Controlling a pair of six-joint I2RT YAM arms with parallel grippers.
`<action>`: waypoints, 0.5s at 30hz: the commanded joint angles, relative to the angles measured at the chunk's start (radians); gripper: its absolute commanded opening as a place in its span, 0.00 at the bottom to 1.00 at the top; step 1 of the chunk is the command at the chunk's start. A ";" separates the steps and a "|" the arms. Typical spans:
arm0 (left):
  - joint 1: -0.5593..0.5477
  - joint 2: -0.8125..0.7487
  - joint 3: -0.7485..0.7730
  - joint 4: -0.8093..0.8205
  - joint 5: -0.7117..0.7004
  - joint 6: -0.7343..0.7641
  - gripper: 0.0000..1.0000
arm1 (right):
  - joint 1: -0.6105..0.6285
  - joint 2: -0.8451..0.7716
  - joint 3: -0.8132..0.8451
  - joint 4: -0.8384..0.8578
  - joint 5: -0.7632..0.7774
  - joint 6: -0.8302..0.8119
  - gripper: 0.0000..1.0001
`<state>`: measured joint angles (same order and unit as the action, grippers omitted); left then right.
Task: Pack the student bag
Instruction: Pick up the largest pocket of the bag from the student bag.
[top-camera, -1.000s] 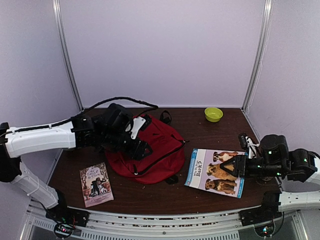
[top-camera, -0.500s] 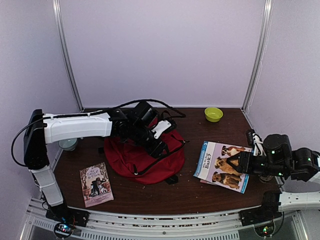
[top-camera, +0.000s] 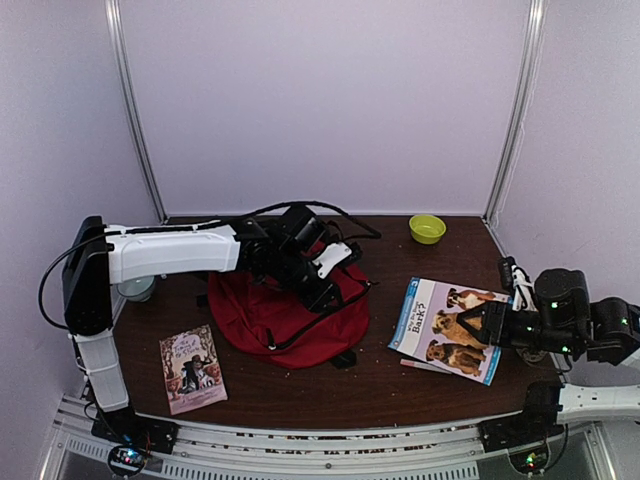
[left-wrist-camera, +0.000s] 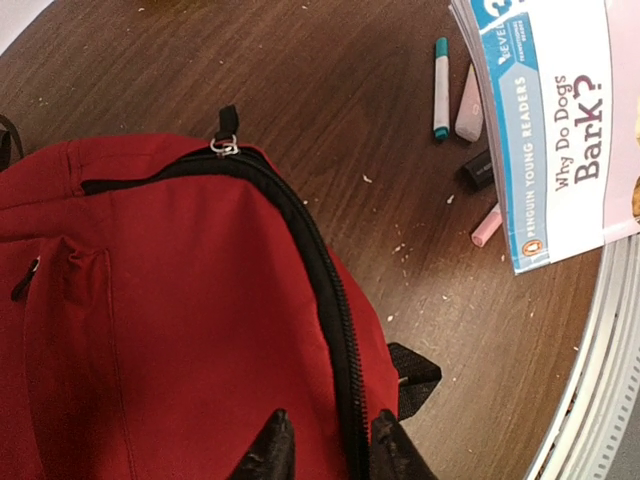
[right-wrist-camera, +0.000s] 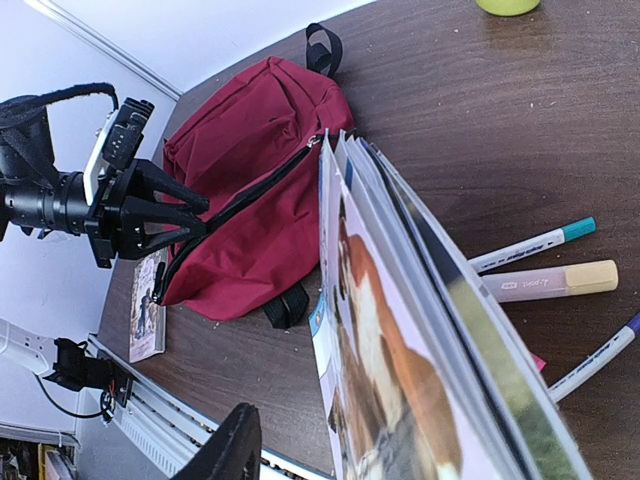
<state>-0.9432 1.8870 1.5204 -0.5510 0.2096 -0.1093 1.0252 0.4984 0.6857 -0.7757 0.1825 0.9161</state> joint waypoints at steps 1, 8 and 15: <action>0.015 0.000 0.020 0.015 -0.016 0.008 0.24 | -0.003 -0.024 -0.008 0.011 0.029 0.007 0.00; 0.020 0.001 0.020 0.006 -0.020 0.012 0.25 | -0.003 -0.022 -0.009 0.020 0.024 0.005 0.00; 0.020 0.013 0.008 0.007 -0.012 0.014 0.30 | -0.004 -0.003 -0.008 0.039 0.016 -0.001 0.00</action>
<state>-0.9298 1.8870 1.5204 -0.5510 0.1974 -0.1059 1.0252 0.5011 0.6815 -0.7757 0.1822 0.9157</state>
